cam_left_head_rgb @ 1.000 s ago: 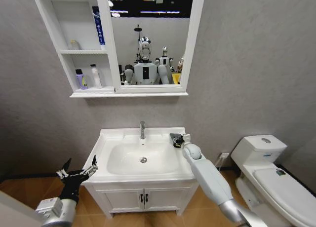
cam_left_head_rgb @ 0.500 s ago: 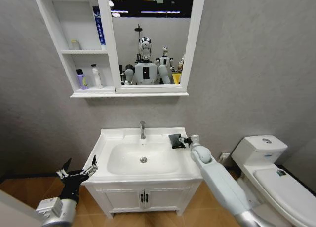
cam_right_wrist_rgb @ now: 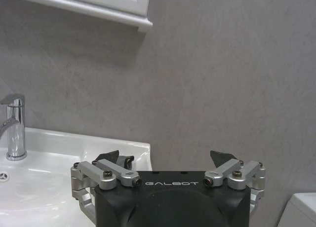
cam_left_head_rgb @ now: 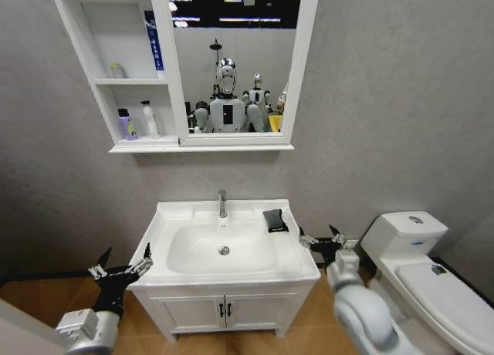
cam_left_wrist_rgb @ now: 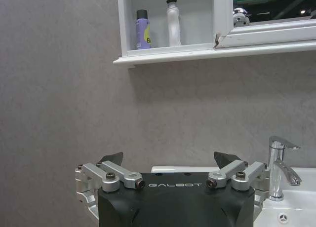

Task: Move facial cleanser and shampoo from washbasin to cabinet, then wipe washbasin with towel.

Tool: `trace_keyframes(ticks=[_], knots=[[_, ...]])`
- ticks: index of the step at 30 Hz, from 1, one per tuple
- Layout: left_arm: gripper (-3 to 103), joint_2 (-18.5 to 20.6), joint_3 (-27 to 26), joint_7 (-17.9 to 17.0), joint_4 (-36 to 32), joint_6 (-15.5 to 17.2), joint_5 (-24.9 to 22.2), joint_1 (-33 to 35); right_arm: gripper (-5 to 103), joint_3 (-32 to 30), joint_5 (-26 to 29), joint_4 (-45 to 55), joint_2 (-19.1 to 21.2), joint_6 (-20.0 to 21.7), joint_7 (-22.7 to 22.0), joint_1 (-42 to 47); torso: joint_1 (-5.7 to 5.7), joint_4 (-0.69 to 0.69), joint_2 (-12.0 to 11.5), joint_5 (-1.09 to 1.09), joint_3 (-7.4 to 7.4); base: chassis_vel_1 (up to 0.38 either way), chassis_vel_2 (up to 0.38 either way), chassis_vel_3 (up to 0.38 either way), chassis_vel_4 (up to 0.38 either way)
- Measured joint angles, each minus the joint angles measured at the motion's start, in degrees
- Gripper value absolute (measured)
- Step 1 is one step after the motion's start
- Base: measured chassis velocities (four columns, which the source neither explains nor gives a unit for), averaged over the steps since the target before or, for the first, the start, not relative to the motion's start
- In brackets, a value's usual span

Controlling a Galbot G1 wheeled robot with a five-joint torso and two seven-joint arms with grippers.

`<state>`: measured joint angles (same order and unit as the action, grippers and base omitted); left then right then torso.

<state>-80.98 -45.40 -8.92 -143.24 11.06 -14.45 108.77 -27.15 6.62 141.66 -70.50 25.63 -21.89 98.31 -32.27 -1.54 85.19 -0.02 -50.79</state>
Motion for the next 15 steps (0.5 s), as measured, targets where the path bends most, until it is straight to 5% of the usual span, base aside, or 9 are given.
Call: trace_keyframes(ticks=[5,15], knots=[[100,0.0,-0.01,-0.01,0.0,0.0,0.0,0.0,100,-0.2,-4.53,2.48,-1.87,-0.87,0.2,2.11,0.0,0.03,0.0,0.02,-0.02,0.0,0.0,0.0,0.0],[100,0.0,0.0,-0.01,0.0,0.0,0.0,0.0,100,-0.15,-2.05,2.17,-0.95,3.82,0.2,0.87,-0.03,0.03,-0.02,0.02,-0.03,0.005,-0.004,-0.003,0.005]])
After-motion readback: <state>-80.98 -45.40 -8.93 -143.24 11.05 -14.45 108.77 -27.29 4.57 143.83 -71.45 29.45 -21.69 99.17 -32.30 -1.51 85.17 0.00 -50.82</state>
